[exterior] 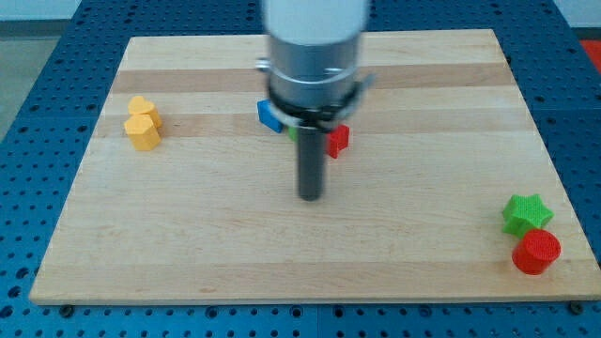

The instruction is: Push the red star to the red circle and green star

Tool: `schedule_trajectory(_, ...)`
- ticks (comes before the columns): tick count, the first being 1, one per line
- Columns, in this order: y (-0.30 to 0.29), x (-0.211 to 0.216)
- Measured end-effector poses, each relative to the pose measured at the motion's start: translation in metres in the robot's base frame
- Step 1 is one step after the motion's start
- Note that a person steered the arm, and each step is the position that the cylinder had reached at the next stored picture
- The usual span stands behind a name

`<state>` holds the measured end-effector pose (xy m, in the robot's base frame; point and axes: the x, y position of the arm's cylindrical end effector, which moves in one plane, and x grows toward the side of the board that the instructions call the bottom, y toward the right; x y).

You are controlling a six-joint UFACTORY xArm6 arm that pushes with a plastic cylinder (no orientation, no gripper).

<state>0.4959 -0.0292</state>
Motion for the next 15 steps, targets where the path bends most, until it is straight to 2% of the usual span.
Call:
schedule_trajectory(1, -0.062, -0.026)
schedule_trajectory(2, -0.079, -0.065)
schedule_trajectory(4, -0.056, -0.122)
schedule_trajectory(7, 0.003, -0.124)
schedule_trajectory(12, 0.098, -0.059)
schedule_trajectory(15, 0.115, 0.012)
